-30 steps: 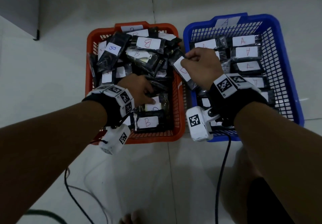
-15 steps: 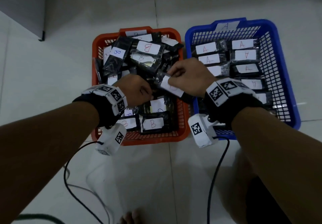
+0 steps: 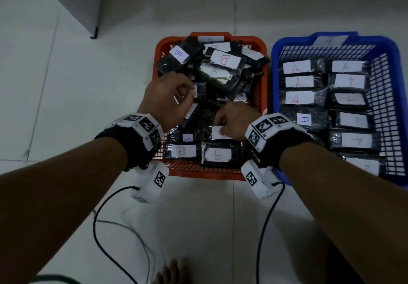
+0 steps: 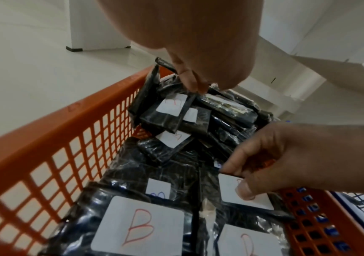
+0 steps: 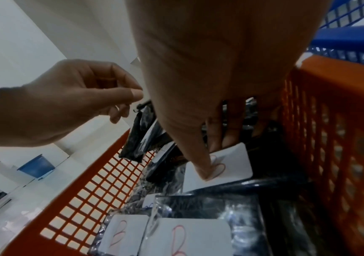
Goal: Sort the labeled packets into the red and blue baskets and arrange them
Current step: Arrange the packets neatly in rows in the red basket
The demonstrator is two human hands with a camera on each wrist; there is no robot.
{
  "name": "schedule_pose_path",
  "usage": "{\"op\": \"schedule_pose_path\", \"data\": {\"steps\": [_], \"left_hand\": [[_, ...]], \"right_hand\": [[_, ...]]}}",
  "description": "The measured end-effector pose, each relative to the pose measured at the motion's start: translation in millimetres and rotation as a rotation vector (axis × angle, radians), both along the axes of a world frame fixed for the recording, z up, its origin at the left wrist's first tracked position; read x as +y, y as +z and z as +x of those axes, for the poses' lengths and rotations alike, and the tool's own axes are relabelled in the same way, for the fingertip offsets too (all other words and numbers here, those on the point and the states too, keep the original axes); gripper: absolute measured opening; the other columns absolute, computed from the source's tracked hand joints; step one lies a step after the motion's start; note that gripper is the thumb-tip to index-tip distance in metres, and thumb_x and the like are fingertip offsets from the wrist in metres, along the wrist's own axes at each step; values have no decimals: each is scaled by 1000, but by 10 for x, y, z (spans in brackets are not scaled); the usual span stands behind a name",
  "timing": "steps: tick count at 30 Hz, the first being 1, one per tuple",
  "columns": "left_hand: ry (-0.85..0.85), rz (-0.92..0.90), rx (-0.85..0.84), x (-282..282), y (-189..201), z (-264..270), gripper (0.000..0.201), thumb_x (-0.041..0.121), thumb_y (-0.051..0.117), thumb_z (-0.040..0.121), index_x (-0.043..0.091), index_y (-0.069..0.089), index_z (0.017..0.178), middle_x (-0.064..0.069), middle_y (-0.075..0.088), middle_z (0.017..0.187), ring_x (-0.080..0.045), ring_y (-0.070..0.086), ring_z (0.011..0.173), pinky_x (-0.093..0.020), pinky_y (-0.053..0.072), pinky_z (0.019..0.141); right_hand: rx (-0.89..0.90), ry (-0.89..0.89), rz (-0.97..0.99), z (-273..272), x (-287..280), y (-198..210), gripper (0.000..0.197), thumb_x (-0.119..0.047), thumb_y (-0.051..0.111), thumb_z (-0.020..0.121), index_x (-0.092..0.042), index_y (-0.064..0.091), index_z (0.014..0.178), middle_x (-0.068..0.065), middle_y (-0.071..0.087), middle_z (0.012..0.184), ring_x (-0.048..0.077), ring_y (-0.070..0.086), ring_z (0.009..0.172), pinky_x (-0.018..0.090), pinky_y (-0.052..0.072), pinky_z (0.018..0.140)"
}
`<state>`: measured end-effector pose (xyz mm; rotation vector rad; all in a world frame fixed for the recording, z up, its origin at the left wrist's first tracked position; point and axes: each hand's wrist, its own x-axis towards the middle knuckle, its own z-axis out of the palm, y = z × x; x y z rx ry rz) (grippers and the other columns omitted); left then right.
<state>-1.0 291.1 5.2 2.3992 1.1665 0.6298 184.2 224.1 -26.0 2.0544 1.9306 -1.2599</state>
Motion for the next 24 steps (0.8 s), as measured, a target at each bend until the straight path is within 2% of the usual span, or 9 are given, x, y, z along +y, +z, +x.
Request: {"op": "schedule_pose_path", "data": {"steps": [4,6,8,11,14,16,18,21,24], "left_hand": [[85,124,8,14,21,11,11,25,64,84,18,67,91,2,58,90,-12,54,79,-24,43,65],[146,219,72,135,32,27,21,33,64,82,17,66,96,-5,58,100,-22,53,93,-30,43,72],[185,243,159,288,66,72,36,43,59,82,18,64,108,-9,56,113,-29,52,105,-36,41,80],[259,34,333,486,66,164,52,55,56,82,22,56,123,-9,51,129,-31,47,118,-42,40,93],[318,-235,403,597,-39,205,54,54,64,79,27,49,124,-9,56,124,-33,52,114,-47,44,97],[342,-303,363,642,-90,210,53,52,66,76,28,47,119,-7,62,112,-34,58,104,-47,48,92],[351,-307,331,655,-90,219,53,46,67,74,26,45,118,-6,63,108,-33,60,100,-44,49,89],[341,-295,248,648,-50,229,48,32,61,85,18,43,127,-10,55,121,-32,57,102,-32,44,81],[299,-230,186,575,0,194,44,29,51,92,18,40,134,-15,49,123,-36,58,97,-40,48,82]], "right_hand": [[-153,-43,108,-37,9,75,13,-29,64,84,-25,75,89,0,70,96,21,65,86,33,56,75],[-167,-196,314,-40,48,196,20,-44,60,85,-26,70,83,-4,68,86,21,64,80,33,54,75],[-170,-324,526,-41,112,345,26,-48,57,88,-23,65,82,-3,68,82,20,64,78,30,51,68],[-184,-490,608,7,214,435,29,-49,57,88,-20,61,82,-2,66,80,23,62,77,28,46,65],[-212,-546,608,20,243,410,30,-49,58,86,-20,59,79,-2,63,79,24,60,77,29,46,67],[-213,-534,699,3,232,353,22,-44,60,86,-23,59,84,-4,62,90,20,59,83,27,42,66],[-228,-492,796,15,245,266,22,-39,64,84,-22,63,98,0,59,108,21,56,99,31,44,74],[-297,-361,701,75,305,200,39,-40,65,84,-22,62,119,3,54,128,28,46,120,46,39,99],[-326,-303,634,85,338,205,37,-36,63,86,-24,59,121,2,51,133,28,39,128,48,29,103]]}}
